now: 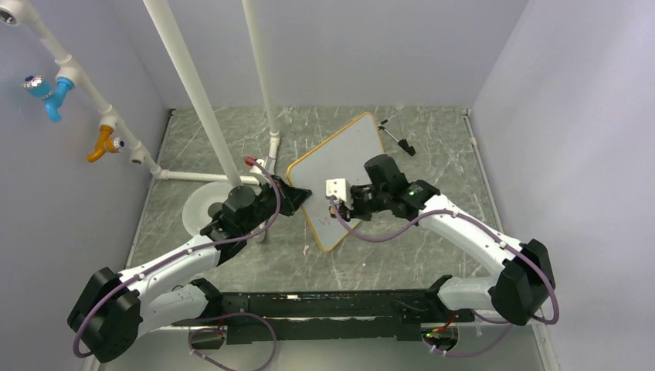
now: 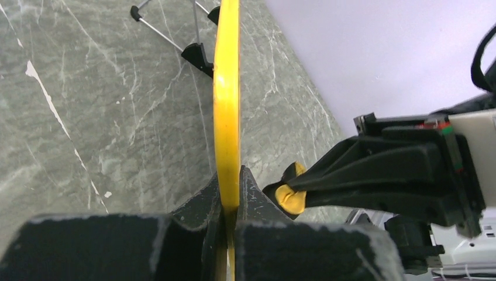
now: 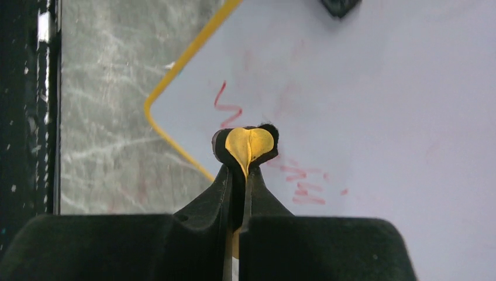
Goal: Erase the whiteboard
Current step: Erase the whiteboard at the center of the board.
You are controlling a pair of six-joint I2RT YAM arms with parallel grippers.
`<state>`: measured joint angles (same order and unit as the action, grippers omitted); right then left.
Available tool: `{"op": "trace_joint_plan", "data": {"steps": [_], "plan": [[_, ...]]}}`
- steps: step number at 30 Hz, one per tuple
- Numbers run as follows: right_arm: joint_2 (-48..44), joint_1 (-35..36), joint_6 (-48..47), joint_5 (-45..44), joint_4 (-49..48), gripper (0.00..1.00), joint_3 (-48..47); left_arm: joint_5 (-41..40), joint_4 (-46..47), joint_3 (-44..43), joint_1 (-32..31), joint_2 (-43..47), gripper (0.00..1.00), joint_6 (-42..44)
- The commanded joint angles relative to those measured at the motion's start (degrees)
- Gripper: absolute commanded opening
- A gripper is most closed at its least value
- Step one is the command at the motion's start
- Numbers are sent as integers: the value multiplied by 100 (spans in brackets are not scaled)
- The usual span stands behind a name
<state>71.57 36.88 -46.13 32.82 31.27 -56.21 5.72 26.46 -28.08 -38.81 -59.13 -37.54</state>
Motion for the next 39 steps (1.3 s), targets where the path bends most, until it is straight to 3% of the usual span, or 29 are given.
{"op": "trace_joint_plan", "data": {"steps": [1, 6, 10, 15, 23, 27, 34, 37, 39], "plan": [[42, 515, 895, -909, -1208, 0, 197, 128, -158, -142, -21, 42, 0, -449], [185, 963, 979, -1172, -1482, 0, 378, 142, -121, -137, -21, 3, 0, -587], [288, 1440, 468, -1032, -1115, 0, 544, 119, -178, -178, -13, 34, 0, -599], [45, 1507, 40, -1281, -924, 0, 848, 70, -255, -194, -20, 133, 0, -546], [118, 1236, 884, -2760, -2031, 0, 851, 328, -18, -154, -17, -2, 0, -570], [175, 1342, 980, -2540, -2035, 0, 725, 473, -1, -200, -20, -90, 0, -536], [346, 2136, 652, -2164, -1730, 0, 533, 598, -26, -292, -19, -215, 0, -527], [414, 2254, 766, -2490, -1855, 0, 437, 657, -31, -317, -21, -238, 0, -527], [465, 2182, 964, -3153, -2231, 0, 360, 688, -73, -342, -17, -231, 0, -511]]}}
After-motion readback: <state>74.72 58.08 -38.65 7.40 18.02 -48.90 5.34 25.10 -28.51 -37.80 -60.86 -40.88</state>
